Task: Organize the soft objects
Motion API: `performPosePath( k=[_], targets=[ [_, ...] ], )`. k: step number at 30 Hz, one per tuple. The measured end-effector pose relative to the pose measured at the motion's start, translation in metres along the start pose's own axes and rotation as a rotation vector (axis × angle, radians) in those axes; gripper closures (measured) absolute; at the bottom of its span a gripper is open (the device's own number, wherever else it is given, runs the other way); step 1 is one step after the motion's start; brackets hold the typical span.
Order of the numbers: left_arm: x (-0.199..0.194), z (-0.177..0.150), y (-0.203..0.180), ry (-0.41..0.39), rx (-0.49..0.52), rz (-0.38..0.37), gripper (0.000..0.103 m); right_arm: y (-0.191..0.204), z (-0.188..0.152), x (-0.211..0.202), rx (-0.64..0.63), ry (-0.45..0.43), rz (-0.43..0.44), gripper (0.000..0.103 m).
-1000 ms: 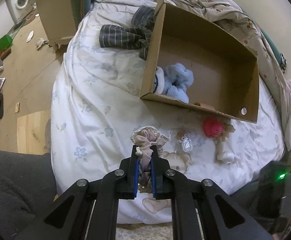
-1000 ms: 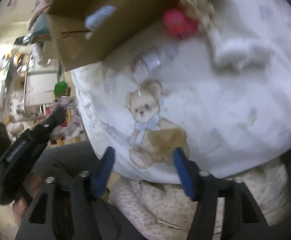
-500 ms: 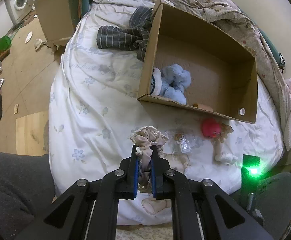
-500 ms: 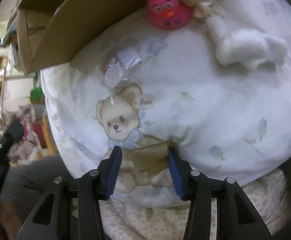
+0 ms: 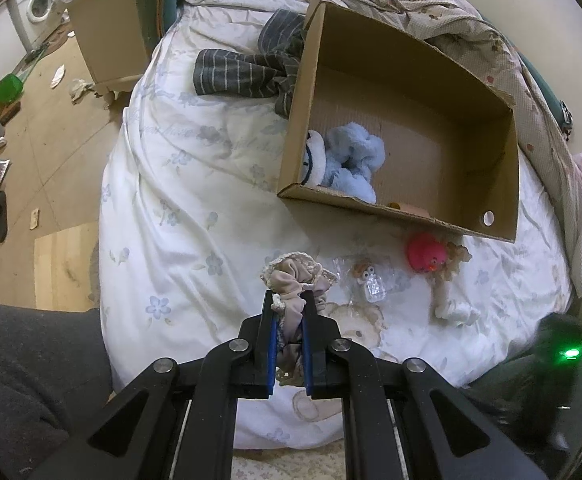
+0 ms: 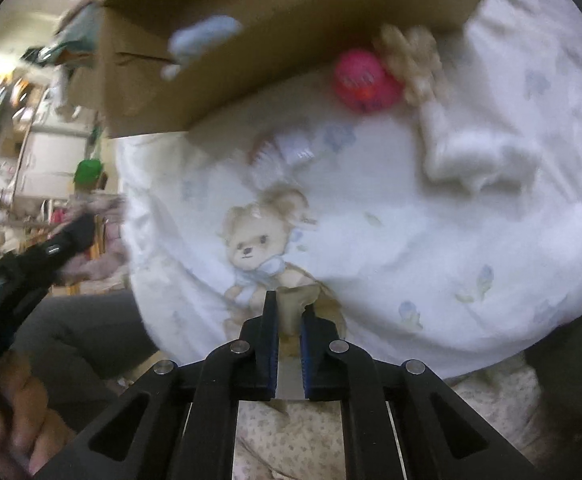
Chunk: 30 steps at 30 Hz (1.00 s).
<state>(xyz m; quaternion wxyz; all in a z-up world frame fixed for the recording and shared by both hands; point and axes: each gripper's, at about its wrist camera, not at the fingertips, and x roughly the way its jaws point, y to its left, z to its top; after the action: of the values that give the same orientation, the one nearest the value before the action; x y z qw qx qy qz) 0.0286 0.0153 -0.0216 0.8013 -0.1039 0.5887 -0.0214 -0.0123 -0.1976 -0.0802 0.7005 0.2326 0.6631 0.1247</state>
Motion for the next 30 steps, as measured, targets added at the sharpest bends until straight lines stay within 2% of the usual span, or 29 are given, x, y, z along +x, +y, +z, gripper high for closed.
performPosePath(
  k=[8,15,19,22,30],
  targets=[
    [-0.001,-0.003,-0.007,-0.010,0.026,0.001,0.094,0.009,0.012,-0.048,-0.080,-0.119,0.045,0.093],
    [-0.001,-0.006,-0.008,-0.015,0.029,0.012,0.094,0.001,0.019,-0.058,-0.060,-0.180,0.063,0.093],
    [-0.004,-0.005,-0.006,-0.037,0.018,0.016,0.094,-0.002,0.021,-0.065,-0.051,-0.203,0.079,0.093],
    [-0.011,-0.005,-0.012,-0.068,0.056,0.031,0.094,-0.004,0.023,-0.073,-0.044,-0.222,0.102,0.093],
    [-0.029,0.007,-0.019,-0.130,0.086,0.036,0.094,0.004,0.037,-0.096,-0.126,-0.281,0.116,0.093]
  ],
)
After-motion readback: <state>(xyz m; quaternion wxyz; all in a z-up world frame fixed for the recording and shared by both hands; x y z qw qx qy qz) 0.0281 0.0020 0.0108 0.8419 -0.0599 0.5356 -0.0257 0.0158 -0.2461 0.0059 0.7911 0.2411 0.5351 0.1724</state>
